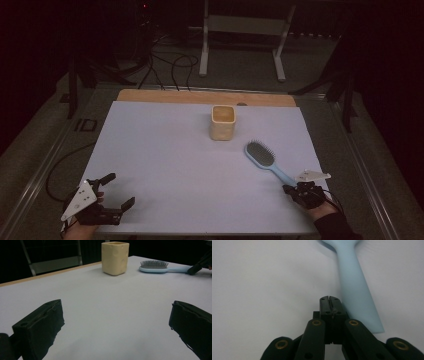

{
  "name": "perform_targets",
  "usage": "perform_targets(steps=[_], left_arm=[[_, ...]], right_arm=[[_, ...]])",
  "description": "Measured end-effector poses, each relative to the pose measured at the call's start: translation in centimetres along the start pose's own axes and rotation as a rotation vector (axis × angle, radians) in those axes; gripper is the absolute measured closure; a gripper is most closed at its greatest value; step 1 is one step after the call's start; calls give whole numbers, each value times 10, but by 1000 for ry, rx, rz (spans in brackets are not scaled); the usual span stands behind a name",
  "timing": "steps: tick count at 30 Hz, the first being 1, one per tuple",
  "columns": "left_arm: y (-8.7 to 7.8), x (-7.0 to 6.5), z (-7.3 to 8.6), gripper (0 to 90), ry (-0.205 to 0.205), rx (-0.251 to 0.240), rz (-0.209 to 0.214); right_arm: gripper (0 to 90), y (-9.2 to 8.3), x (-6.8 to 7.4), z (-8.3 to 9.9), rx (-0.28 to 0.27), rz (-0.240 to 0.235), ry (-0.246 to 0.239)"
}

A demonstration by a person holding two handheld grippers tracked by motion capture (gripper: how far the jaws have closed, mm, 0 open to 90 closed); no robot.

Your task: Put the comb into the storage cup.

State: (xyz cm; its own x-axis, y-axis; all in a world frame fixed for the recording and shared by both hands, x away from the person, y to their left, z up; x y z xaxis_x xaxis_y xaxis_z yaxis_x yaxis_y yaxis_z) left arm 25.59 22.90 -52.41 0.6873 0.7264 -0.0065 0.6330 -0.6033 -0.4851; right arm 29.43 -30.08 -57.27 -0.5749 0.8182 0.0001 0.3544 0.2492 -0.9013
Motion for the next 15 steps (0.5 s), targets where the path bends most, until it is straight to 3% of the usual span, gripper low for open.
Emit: perform_targets(steps=[9,15], left_arm=[[-1,-1,0,0,11,0,-6],[-1,-1,0,0,8,0,-5]], right_arm=[[900,-4,-11,2,4,25,17],[900,-16,-8,-7,-32,15,-6]])
Point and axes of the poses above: each handheld gripper's, and its own axes: y roughly forward along the jaws, z roughly out of its underside, x roughly to its left, the point moved 8 cm from there along y, roughly forward along the jaws, and after that the axes turned 13 degrees about x, right-handed, at the moved point
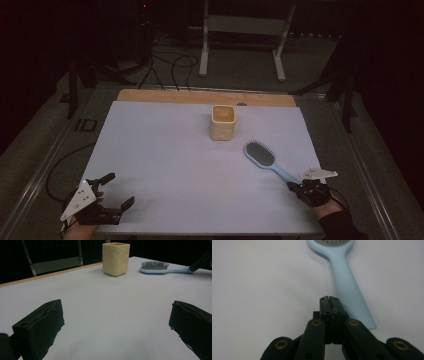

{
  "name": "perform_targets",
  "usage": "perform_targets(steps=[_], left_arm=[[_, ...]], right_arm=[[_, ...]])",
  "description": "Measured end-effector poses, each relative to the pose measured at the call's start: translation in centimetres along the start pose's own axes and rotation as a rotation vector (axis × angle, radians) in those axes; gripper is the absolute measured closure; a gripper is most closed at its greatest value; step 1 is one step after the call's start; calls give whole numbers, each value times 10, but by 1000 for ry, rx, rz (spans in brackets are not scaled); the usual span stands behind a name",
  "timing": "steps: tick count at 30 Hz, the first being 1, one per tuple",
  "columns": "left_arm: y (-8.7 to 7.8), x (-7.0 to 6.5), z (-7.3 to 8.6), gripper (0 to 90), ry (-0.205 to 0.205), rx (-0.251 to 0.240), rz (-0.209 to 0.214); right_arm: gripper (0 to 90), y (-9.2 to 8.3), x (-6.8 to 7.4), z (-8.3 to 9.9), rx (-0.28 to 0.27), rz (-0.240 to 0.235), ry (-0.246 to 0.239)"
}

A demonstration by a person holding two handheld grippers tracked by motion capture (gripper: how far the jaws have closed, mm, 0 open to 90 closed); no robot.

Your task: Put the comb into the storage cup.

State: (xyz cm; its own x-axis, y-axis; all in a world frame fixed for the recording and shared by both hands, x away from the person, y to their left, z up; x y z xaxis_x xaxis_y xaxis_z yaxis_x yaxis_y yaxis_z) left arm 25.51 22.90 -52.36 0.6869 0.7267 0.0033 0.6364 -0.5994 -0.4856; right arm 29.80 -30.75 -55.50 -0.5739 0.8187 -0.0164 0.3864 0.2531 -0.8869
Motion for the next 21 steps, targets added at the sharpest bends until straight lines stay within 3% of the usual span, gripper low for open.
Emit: perform_targets(steps=[12,16,21], left_arm=[[0,0,0,0,-3,0,1],[-1,0,0,0,-3,-1,0],[-1,0,1,0,-3,3,5]], right_arm=[[897,-13,1,-29,-16,0,-86],[815,-16,0,-40,-9,0,-115],[583,-16,-4,-49,24,15,-143]])
Point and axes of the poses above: each handheld gripper's, and its own axes: y roughly forward along the jaws, z roughly out of its underside, x roughly to its left, the point moved 8 cm from there along y, roughly forward along the jaws, and after that the axes turned 13 degrees about x, right-handed, at the moved point
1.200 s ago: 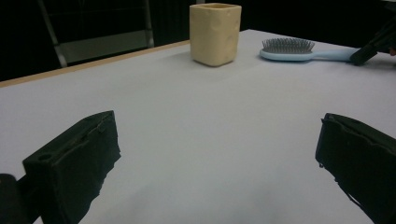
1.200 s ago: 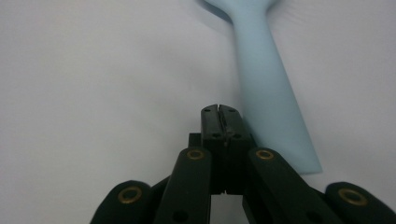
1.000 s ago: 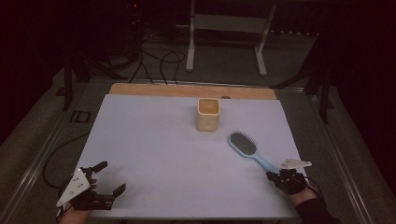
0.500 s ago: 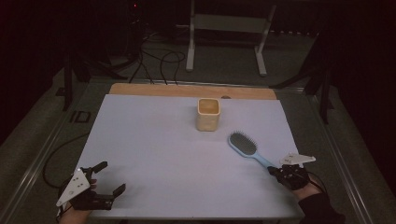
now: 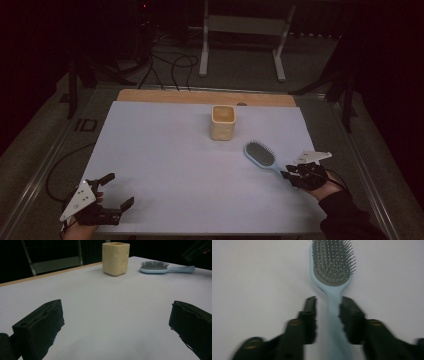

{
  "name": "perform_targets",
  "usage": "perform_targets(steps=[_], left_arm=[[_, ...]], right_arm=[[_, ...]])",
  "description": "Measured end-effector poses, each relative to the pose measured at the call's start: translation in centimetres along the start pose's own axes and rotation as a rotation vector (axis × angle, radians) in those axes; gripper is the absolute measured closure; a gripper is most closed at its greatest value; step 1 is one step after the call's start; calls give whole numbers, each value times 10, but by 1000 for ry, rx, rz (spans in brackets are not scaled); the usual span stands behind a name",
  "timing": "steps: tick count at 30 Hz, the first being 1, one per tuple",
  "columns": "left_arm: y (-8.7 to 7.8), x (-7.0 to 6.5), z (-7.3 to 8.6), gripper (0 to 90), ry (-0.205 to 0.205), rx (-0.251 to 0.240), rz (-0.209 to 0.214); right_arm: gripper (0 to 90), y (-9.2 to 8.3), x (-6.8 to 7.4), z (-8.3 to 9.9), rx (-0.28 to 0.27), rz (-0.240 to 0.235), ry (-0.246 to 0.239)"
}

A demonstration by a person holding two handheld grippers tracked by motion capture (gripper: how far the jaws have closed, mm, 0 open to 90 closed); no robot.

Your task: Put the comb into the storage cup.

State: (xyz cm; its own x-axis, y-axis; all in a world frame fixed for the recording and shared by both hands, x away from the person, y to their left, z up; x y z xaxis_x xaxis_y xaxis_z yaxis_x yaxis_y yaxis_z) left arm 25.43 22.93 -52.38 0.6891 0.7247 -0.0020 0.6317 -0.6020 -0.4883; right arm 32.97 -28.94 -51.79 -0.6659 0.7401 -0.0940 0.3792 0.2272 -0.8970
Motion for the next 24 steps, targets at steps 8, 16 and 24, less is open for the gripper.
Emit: perform_targets(steps=[8,16,24], left_arm=[[-1,0,0,0,-4,-2,1],[-1,1,0,0,-2,-1,-2],[-1,1,0,0,-3,-3,-1]], right_arm=[[315,6,4,-7,70,-36,-54],[89,18,8,-8,145,-95,-64],[78,30,-1,-15,205,-85,-54]])
Point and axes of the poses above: each handheld gripper's, and its own axes: y roughly forward along the jaws, z roughly out of its underside, x roughly to its left, the point moved 8 cm from there along y, roughly forward along the jaws, and after that the axes turned 13 degrees about x, right-handed, at the moved point
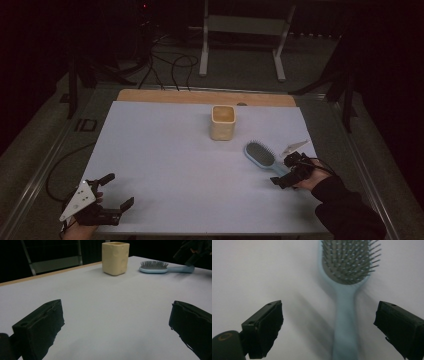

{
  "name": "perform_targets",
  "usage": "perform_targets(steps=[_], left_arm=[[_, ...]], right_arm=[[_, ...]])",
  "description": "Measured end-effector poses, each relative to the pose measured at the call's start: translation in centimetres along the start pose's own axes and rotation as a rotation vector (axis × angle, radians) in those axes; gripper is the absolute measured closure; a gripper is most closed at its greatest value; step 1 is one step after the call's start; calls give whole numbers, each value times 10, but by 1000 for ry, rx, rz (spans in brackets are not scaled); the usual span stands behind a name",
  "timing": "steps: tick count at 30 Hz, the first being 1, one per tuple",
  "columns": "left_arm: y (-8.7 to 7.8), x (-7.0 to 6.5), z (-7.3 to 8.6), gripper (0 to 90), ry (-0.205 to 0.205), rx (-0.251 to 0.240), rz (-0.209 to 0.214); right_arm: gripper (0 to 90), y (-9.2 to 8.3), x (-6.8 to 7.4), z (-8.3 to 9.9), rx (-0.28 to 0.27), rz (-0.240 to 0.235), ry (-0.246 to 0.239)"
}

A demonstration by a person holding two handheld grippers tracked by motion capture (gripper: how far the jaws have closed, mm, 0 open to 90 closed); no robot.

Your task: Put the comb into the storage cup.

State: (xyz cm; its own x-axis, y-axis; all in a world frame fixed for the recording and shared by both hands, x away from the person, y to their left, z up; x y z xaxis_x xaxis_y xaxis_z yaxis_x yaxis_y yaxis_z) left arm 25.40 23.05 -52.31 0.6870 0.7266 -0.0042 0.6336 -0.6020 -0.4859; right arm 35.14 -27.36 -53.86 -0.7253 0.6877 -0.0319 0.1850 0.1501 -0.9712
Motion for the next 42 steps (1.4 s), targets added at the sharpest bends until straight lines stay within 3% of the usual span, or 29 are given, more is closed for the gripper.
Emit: perform_targets(steps=[3,11,23,25,27,33,36,42], left_arm=[[0,0,0,0,0,1,-1],[-1,0,0,0,-1,-3,-2],[-1,1,1,0,-1,-2,-4],[-1,1,0,0,-1,-3,-4],[-1,1,0,0,-1,-5,-4],[-1,1,1,0,-3,-5,-5],[-1,1,1,0,-4,-4,-5],[-2,1,1,0,-2,-5,-6]], right_arm=[[78,4,-5,-2,29,13,-1],[78,10,-11,-10,68,-18,2],[83,21,-14,-16,147,-14,-2],[146,22,-16,-17,152,-14,-4],[140,23,-17,-19,158,-12,5],[253,25,-17,-21,188,8,-24],[349,25,-17,-21,206,-7,-27],[443,26,-18,-22,250,-20,-23]])
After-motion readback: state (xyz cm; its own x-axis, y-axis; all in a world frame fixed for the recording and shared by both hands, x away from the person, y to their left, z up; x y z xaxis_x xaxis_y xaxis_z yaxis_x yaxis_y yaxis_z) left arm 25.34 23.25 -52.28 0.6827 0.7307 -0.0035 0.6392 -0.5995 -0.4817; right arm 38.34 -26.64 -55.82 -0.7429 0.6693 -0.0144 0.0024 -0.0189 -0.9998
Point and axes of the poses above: each handheld gripper's, and its own axes: y roughly forward along the jaws, z roughly out of its underside, x roughly to its left, the point moved 8 cm from there along y, roughly forward along the jaws, and after that the axes turned 13 degrees about x, right-handed, at the moved point
